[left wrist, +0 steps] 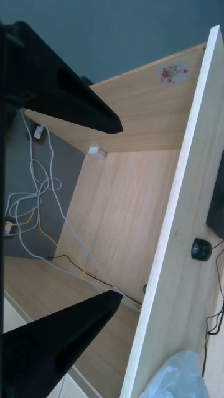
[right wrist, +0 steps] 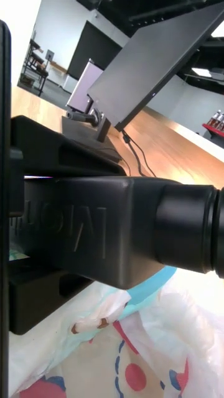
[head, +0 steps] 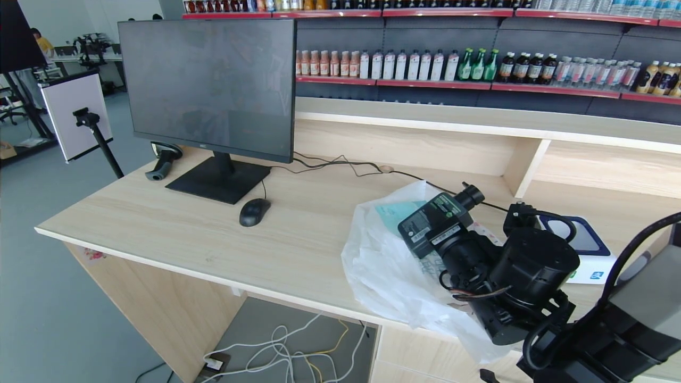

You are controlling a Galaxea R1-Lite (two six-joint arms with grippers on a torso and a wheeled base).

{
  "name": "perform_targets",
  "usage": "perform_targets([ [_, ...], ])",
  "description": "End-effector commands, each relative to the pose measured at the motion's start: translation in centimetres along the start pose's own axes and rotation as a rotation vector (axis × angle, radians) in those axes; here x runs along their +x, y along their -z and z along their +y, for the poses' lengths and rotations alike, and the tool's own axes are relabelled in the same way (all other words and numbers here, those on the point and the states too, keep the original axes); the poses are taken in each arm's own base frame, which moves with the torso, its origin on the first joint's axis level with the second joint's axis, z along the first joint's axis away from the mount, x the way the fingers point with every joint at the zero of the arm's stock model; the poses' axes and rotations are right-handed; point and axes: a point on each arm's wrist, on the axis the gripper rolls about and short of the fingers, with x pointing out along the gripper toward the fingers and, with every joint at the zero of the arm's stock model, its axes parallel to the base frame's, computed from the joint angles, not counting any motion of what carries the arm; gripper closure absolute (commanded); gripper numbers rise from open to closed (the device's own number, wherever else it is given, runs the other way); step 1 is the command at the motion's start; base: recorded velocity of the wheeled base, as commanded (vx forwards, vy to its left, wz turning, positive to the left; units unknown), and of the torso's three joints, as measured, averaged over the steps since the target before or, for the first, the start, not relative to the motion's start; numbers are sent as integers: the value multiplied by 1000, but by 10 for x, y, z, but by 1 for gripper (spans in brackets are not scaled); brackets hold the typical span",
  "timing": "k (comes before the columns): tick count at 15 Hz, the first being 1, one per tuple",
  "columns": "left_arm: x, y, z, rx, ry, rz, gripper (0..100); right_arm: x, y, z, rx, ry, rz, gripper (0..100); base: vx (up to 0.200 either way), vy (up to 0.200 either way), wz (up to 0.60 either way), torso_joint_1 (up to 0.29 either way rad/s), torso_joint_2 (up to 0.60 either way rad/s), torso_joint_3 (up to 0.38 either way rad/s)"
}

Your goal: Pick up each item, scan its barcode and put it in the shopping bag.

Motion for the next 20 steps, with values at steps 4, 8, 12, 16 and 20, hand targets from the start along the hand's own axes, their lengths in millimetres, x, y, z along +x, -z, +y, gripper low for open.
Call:
perform_targets([
  [4,0,0,0,0,0,-1,0,-1,0,2,-11,-9,-1,100,0,0,0,0,0,0],
  [8,0,0,0,0,0,-1,0,-7,12,12,-7,-41,36,100,0,0,0,0,0,0],
  [12,0,0,0,-2,0,-1,0,-13,22,19,-6,-68,71,100,0,0,0,0,0,0],
  [16,0,0,0,0,0,-1,0,-4,3,29,21,-95,-3,100,0,0,0,0,0,0],
  [20,0,0,0,0,0,-1,0,-7,10,25,8,-84,25,100,0,0,0,0,0,0],
])
